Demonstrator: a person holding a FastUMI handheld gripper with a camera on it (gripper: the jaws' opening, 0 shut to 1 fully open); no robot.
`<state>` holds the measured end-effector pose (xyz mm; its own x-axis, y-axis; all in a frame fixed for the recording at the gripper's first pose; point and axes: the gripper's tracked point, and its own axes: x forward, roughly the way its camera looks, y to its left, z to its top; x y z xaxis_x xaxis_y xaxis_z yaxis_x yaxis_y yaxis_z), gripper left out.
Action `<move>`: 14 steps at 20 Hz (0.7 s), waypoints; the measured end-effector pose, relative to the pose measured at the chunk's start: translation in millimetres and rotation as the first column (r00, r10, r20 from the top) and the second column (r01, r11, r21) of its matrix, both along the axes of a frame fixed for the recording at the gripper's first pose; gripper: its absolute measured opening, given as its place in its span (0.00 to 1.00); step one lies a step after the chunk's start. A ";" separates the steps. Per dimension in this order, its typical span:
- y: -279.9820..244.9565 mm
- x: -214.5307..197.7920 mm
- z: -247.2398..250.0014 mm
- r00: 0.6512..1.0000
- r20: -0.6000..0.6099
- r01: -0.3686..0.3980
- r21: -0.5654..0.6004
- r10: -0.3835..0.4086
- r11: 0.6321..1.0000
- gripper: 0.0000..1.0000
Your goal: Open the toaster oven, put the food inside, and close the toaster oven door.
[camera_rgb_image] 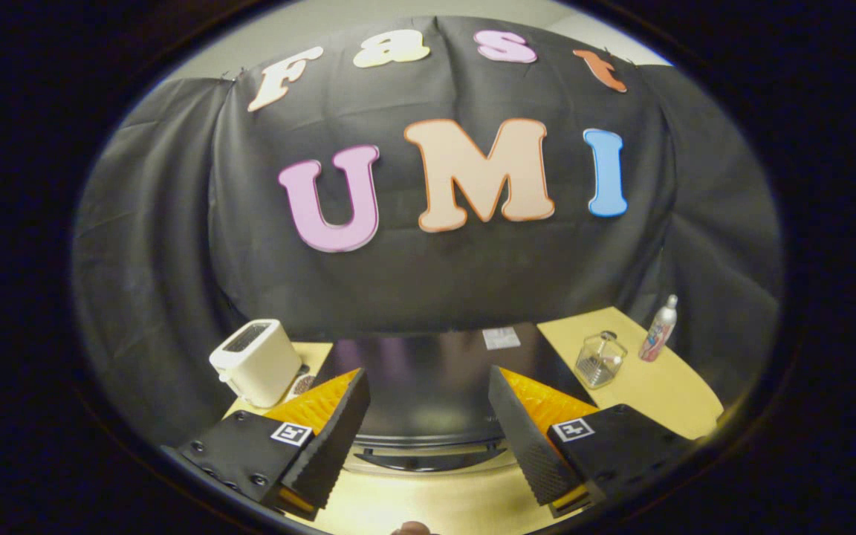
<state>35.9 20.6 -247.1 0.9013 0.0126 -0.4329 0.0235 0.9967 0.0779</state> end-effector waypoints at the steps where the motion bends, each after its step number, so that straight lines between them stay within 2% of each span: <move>1: 0.4 -1.1 -11.4 1.000 -0.024 -0.008 -0.015 0.008 1.000 1.00; 9: -4.3 -6.0 -61.9 0.992 -0.122 0.001 -0.064 -0.009 0.998 1.00; 14: -6.5 -8.7 -63.5 0.995 -0.099 -0.012 -0.062 0.006 0.998 1.00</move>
<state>27.2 14.0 -310.6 0.8542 -0.0095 -0.5199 0.0192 0.9997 0.0132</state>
